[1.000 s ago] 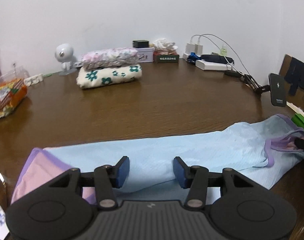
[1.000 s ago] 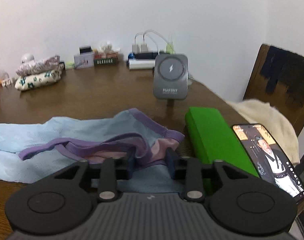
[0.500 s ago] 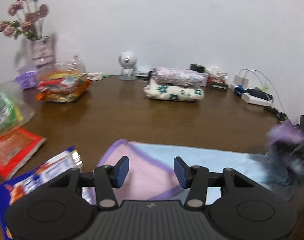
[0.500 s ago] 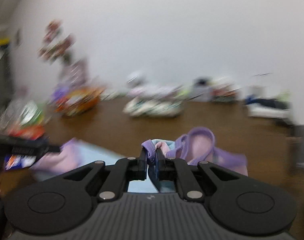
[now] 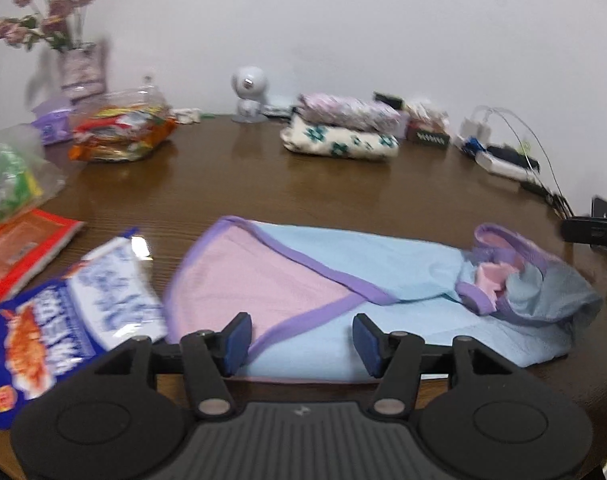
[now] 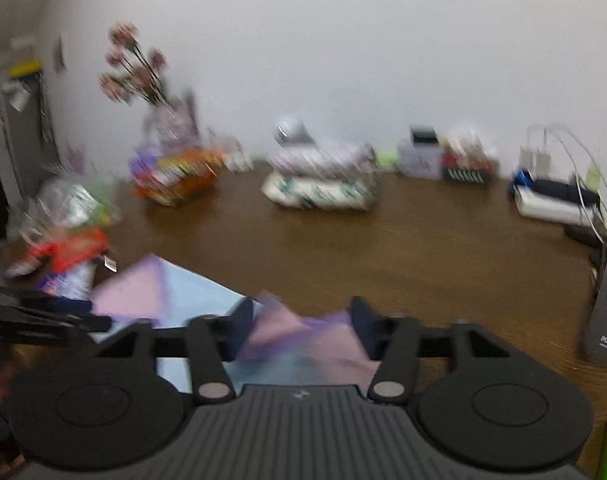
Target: Fold clothes
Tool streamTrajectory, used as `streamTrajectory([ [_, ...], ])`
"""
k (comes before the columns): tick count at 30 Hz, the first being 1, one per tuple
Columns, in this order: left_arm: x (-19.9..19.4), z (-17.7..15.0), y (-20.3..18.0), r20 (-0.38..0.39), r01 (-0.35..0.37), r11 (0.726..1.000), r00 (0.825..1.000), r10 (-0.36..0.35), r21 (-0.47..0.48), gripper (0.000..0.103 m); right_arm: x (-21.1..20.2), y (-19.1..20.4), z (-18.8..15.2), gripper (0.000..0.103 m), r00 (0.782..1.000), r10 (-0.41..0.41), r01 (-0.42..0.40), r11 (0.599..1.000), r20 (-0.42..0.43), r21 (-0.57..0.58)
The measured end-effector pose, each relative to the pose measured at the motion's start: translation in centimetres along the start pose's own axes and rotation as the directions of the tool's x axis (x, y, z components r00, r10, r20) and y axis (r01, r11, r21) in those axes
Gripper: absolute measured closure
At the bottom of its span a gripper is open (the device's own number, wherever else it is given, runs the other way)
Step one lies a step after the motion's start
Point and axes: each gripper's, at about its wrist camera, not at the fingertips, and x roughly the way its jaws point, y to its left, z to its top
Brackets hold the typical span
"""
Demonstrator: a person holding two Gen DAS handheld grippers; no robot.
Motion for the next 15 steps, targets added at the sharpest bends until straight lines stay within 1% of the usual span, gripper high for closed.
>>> streamTrajectory([
  [1, 0.5, 0.0, -0.5, -0.007, 0.002, 1.0, 1.0, -0.002, 0.013, 0.049, 1.3, -0.7, 0.0, 0.076, 0.999, 0.017, -0.017, 1.0, -0.037, 0.002],
  [2, 1.0, 0.1, -1.0, -0.015, 0.0, 0.999, 1.0, 0.0, 0.033, 0.05, 2.5, -1.3, -0.1, 0.076, 0.997, 0.038, -0.038, 0.999, -0.072, 0.0],
  [4, 1.5, 0.1, -1.8, -0.011, -0.014, 0.997, 1.0, 0.015, 0.074, 0.068, 4.3, -1.0, -0.8, 0.078, 0.989, 0.084, -0.088, 0.996, -0.119, -0.031],
  [5, 1.6, 0.1, -2.0, -0.005, -0.015, 0.996, 1.0, 0.016, 0.085, 0.069, 4.8, -0.4, -1.1, 0.079, 0.986, 0.086, -0.093, 0.995, -0.14, -0.044],
  [6, 1.8, 0.2, -2.2, 0.0, -0.015, 0.995, 1.0, 0.015, 0.096, 0.069, 4.8, 0.3, -1.6, 0.082, 0.985, 0.072, -0.083, 0.994, -0.156, -0.067],
  [7, 2.1, 0.3, -2.4, 0.003, -0.014, 0.994, 1.0, 0.013, 0.106, 0.072, 4.7, 0.9, -2.1, 0.082, 0.984, 0.054, -0.069, 0.994, -0.167, -0.087],
  [9, 3.1, 1.1, -3.3, 0.001, 0.013, 0.989, 1.0, -0.014, 0.145, 0.079, 3.8, 1.5, -2.9, 0.082, 0.987, -0.009, -0.007, 0.995, -0.158, -0.1],
  [11, 4.3, 1.9, -4.7, 0.002, 0.06, 0.973, 0.998, -0.062, 0.225, 0.083, 2.3, 1.5, -3.8, 0.082, 0.986, -0.074, 0.064, 0.995, -0.153, -0.072],
  [12, 4.9, 2.3, -5.7, 0.005, 0.08, 0.957, 0.996, -0.085, 0.278, 0.085, 1.5, 1.5, -4.2, 0.082, 0.983, -0.107, 0.099, 0.993, -0.15, -0.057],
  [15, 7.2, 3.5, -9.4, 0.017, 0.12, 0.896, 0.99, -0.141, 0.428, 0.085, -1.1, 1.4, -5.8, 0.082, 0.97, -0.193, 0.194, 0.981, -0.147, -0.012],
])
